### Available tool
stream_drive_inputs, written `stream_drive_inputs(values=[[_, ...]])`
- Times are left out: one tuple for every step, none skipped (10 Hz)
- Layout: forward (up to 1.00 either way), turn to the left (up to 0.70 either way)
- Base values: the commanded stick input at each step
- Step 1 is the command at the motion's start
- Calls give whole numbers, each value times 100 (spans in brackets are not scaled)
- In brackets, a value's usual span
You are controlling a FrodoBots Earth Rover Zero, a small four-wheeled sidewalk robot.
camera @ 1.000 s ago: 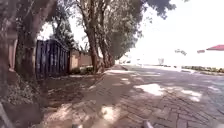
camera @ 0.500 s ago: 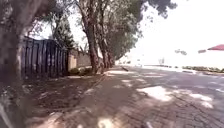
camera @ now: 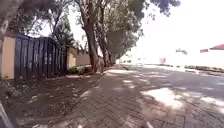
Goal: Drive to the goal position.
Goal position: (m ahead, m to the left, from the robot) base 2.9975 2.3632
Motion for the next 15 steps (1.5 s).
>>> stream_drive_inputs(values=[[70,-34],[70,-29],[70,-25],[70,-21],[70,0],[70,0],[70,0],[70,0],[70,0],[70,0],[70,-1],[70,-9],[70,-17],[70,-25],[70,-33]])
